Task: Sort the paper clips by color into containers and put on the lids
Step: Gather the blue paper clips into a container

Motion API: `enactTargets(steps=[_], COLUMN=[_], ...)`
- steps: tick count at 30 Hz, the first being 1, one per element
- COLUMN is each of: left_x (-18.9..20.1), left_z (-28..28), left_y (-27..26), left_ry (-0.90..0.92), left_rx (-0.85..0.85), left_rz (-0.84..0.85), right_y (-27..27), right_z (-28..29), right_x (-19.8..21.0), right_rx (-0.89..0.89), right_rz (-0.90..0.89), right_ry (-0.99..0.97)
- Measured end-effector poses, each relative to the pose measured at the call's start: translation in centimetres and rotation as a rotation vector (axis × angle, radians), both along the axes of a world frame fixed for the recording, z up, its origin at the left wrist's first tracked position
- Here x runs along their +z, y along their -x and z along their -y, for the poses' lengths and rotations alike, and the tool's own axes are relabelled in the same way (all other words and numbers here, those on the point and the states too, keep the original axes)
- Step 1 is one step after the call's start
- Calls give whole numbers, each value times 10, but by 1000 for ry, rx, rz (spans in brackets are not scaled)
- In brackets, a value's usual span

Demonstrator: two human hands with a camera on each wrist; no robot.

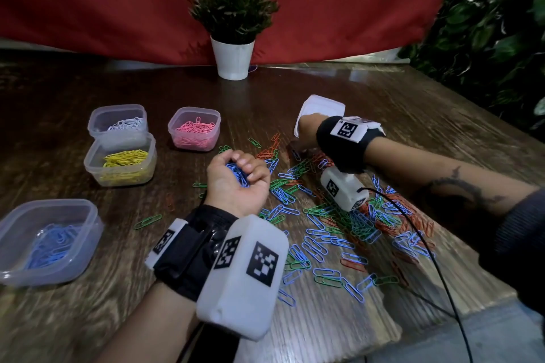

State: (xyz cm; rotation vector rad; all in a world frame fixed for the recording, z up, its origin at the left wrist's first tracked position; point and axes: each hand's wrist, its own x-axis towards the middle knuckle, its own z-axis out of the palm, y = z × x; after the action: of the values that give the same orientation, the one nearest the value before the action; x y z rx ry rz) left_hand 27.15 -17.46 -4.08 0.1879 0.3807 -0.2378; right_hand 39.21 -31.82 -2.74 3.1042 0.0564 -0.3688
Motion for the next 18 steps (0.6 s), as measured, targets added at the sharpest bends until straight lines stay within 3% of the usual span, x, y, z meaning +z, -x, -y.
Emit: enactTargets(steps=[6,10,15,18], left_x=[0,0,0,2], left_z=[0,-1,-1,-2], left_y=[0,-2,-3,-2], left_ry=[23,8,8,14], left_rx=[7,41,63,63], left_rz=[-9,-42,-64,-64], right_y=[4,14,26,29], right_z=[9,1,-16,-13], right_x=[19,13,14,16], right_rx=[-112,-119,-45,-27], right_rz=[-121,-225,-139,-170], right_ry=[-290,-339,-273,-354])
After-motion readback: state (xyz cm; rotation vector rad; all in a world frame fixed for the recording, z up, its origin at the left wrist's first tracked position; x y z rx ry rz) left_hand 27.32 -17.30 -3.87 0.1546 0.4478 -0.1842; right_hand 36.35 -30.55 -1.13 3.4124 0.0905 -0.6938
